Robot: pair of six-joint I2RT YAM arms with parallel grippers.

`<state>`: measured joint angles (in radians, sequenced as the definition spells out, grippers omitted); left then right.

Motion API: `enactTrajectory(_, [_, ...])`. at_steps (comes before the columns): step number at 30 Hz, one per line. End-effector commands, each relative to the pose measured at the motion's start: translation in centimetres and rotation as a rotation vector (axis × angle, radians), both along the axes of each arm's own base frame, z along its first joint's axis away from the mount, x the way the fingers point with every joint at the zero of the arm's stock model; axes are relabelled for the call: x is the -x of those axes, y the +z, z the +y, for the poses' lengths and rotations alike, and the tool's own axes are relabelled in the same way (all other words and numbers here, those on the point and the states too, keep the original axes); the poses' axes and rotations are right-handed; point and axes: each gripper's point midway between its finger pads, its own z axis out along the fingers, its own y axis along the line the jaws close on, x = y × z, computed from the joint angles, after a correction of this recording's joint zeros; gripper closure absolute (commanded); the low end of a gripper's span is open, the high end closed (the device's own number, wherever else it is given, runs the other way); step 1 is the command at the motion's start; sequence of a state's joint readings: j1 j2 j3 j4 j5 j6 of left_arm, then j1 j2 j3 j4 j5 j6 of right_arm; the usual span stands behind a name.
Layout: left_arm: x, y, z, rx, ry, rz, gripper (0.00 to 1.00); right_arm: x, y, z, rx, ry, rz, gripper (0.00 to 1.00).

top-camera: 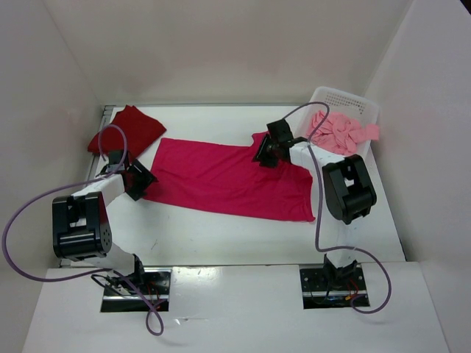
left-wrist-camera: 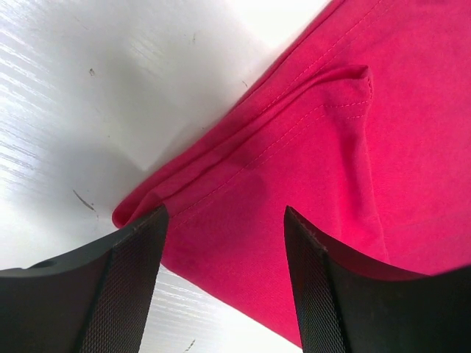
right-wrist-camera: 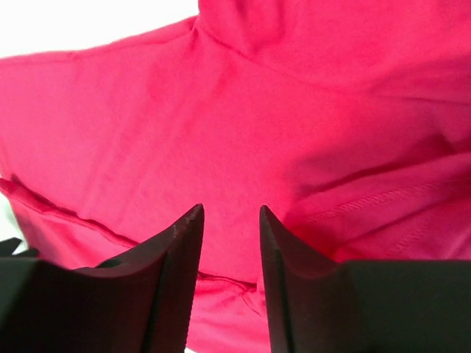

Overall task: Fold and stack the t-shirts
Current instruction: Fold the flattened tshirt in 1/3 of the way

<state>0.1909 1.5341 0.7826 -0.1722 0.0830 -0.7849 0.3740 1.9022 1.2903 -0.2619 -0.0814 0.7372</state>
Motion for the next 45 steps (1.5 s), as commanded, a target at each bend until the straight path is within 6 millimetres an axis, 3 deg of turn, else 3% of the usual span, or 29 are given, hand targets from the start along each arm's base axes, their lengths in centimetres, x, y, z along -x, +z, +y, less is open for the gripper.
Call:
enactTrajectory(1, [0.3,-0.4,0.5,-0.03,-0.005,0.016,0.29,0.3,0.5,1.2,0.014,0.04,-0.007,0.56])
enactTrajectory(4, [0.7,-0.4,1.4,-0.057,0.023,0.031,0.37,1.0,2.9,0.6,0.002,0.032,-0.059,0.57])
enactTrajectory(6, [0.8,-0.3,1.8,-0.079,0.027,0.038,0.4,1.8,3.2,-0.2,0.024,0.025,-0.074,0.65])
enactTrajectory(7, [0.8,-0.3,2.2,-0.079,0.04,0.039,0.41,1.9,3.7,-0.9,0.049,0.011,-0.096,0.73])
enactTrajectory(8, [1.2,-0.8,2.7,-0.075,0.055,0.059,0.42,2.1,5.3,-1.3,0.051,0.006,-0.136,0.78])
enactTrajectory(11, [1.4,-1.6,2.7,-0.04,0.056,0.081,0.42,3.0,6.6,-2.2,0.065,-0.008,-0.173,0.87])
enactTrajectory(14, [2.0,-1.8,2.9,-0.04,0.059,0.101,0.42,4.2,5.6,-2.7,0.082,0.001,-0.147,0.91])
enactTrajectory(18, [2.6,-1.8,3.3,-0.023,0.077,0.099,0.42,5.3,2.1,-3.1,0.112,0.019,-0.074,0.94])
enactTrajectory(23, [4.4,-3.3,4.5,0.044,0.134,0.157,0.42,3.9,0.3,-2.5,0.132,0.03,-0.048,0.94])
enactTrajectory(24, [4.7,-3.5,4.5,0.061,0.139,0.163,0.42,3.7,-0.9,-2.5,0.147,0.039,-0.025,0.94])
enactTrajectory(27, [4.7,-2.6,5.0,0.059,0.147,0.138,0.38,2.0,-1.4,-1.3,0.128,0.054,-0.024,0.95])
enactTrajectory(31, [4.8,-1.6,5.0,0.046,0.139,0.116,0.38,-0.9,-0.5,0.6,0.101,0.068,-0.067,0.95])
enactTrajectory(35, [4.3,0.6,4.7,0.036,0.105,0.035,0.38,-1.4,-1.9,1.9,0.09,0.096,-0.037,0.95])
enactTrajectory(37, [3.5,2.1,4.6,0.014,0.078,-0.003,0.38,-1.5,-1.5,2.3,0.074,0.106,-0.041,0.94])
enactTrajectory(39, [2.3,3.4,3.3,-0.022,0.0,-0.022,0.41,-1.7,-1.1,2.5,0.063,0.113,-0.047,0.86])
enactTrajectory(41, [1.2,4.5,2.2,-0.039,-0.042,-0.052,0.47,-2.0,1.9,2.3,0.059,0.096,-0.104,0.76])
enactTrajectory(42, [0.5,5.1,0.7,-0.05,-0.092,-0.069,0.5,-1.6,2.2,1.5,0.082,0.076,-0.109,0.66])
enactTrajectory(43, [-0.7,6.2,0.2,-0.074,-0.12,-0.102,0.61,-1.5,4.7,1.2,0.077,0.071,-0.162,0.63])
enactTrajectory(45, [-2.0,7.2,-2.2,-0.086,-0.189,-0.135,0.69,-0.5,5.8,0.3,0.085,0.056,-0.183,0.6])
